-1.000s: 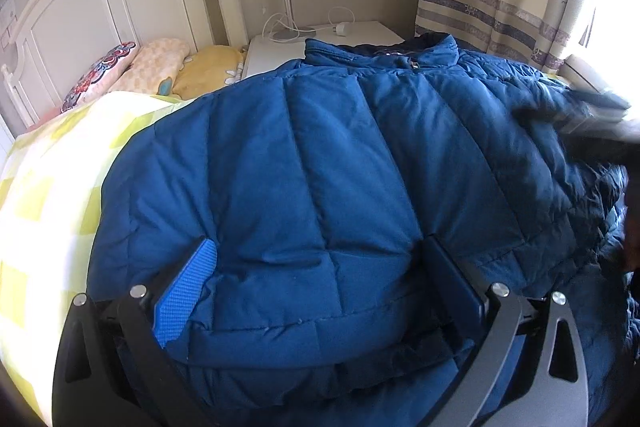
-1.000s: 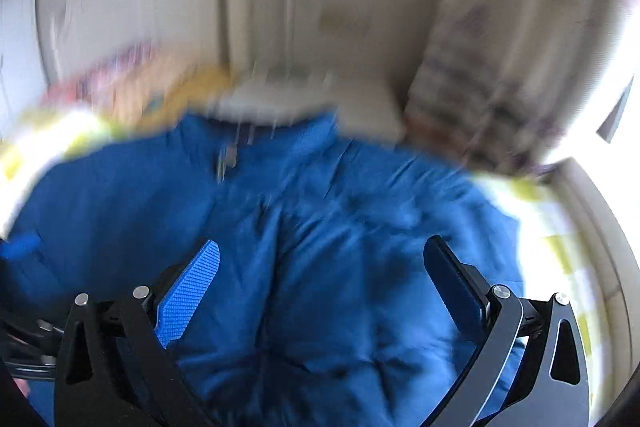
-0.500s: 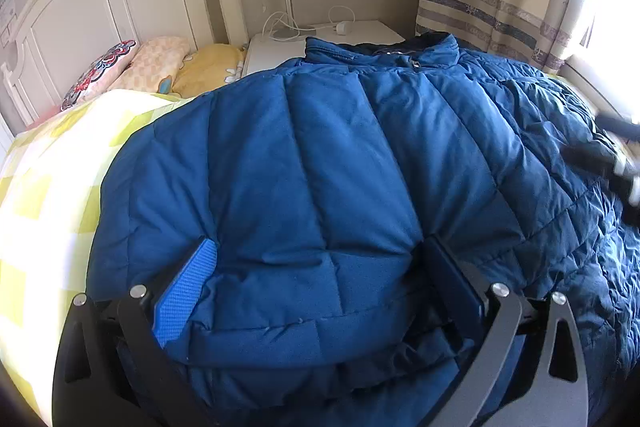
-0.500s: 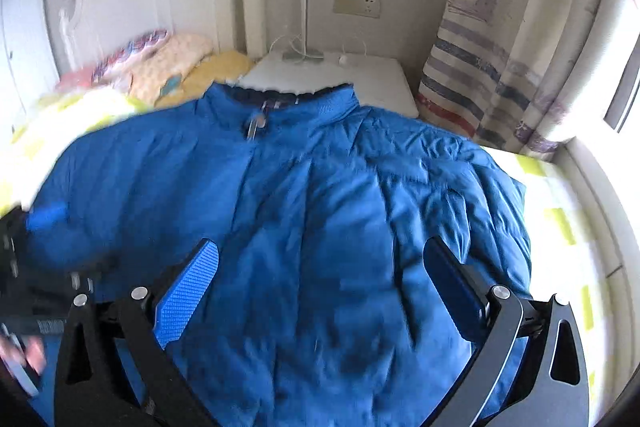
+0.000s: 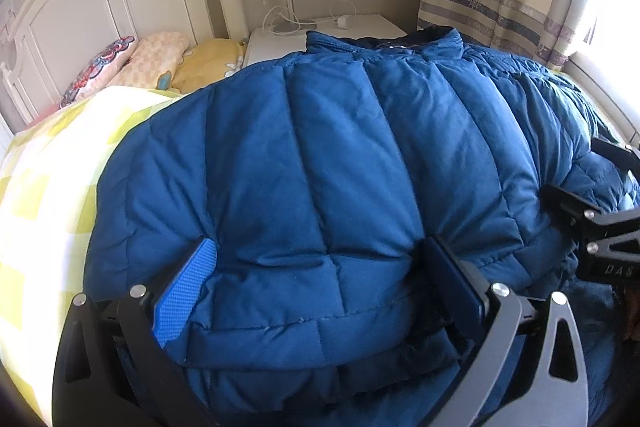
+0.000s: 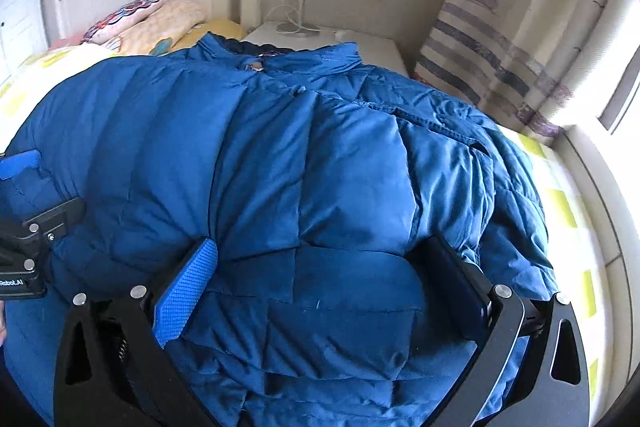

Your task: Fold large clothes

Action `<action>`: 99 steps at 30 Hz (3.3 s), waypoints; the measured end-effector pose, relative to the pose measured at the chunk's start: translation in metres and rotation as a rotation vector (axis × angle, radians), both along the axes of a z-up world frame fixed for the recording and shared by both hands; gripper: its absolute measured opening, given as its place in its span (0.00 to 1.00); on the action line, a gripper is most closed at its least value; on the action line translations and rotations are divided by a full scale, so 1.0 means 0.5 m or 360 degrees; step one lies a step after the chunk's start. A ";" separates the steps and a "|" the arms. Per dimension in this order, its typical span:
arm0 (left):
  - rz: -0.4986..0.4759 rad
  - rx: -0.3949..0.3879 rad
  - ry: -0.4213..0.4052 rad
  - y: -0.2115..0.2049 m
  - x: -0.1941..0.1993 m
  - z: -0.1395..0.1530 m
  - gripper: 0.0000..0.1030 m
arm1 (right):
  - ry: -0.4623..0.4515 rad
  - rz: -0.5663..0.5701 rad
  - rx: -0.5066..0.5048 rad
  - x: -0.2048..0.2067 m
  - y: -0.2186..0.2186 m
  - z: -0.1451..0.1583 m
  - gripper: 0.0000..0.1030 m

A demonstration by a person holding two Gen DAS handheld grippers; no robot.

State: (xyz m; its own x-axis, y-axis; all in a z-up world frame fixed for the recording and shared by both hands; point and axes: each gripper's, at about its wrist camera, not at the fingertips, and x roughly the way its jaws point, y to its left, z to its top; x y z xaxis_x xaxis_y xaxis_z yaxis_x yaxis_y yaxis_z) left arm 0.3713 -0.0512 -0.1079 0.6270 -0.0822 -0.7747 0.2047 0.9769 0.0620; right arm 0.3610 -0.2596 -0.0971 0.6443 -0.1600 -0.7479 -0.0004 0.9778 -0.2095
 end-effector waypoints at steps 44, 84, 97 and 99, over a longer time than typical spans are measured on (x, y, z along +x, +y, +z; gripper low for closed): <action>0.0155 -0.0164 0.0001 0.168 -0.238 0.034 0.98 | 0.0094 0.0020 0.0294 -0.338 -0.071 0.070 0.96; -0.0012 -0.0041 0.0062 0.166 -0.501 0.001 0.98 | 0.0164 0.0386 0.0186 -0.623 0.033 0.022 0.95; -0.0317 0.0071 -0.0043 0.066 -0.609 -0.011 0.98 | 0.0120 0.0426 0.0108 -0.698 0.063 0.010 0.95; -0.0284 0.0072 -0.0071 0.078 -0.616 -0.005 0.98 | 0.0084 0.0439 0.0059 -0.722 0.065 0.023 0.95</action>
State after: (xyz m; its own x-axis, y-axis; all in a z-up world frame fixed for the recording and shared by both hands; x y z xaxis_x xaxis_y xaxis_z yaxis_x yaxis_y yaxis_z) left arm 0.0634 -0.0121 -0.1105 0.6392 -0.1610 -0.7520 0.3705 0.9213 0.1177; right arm 0.0000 -0.2271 -0.0857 0.6195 0.0440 -0.7838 -0.2777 0.9462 -0.1663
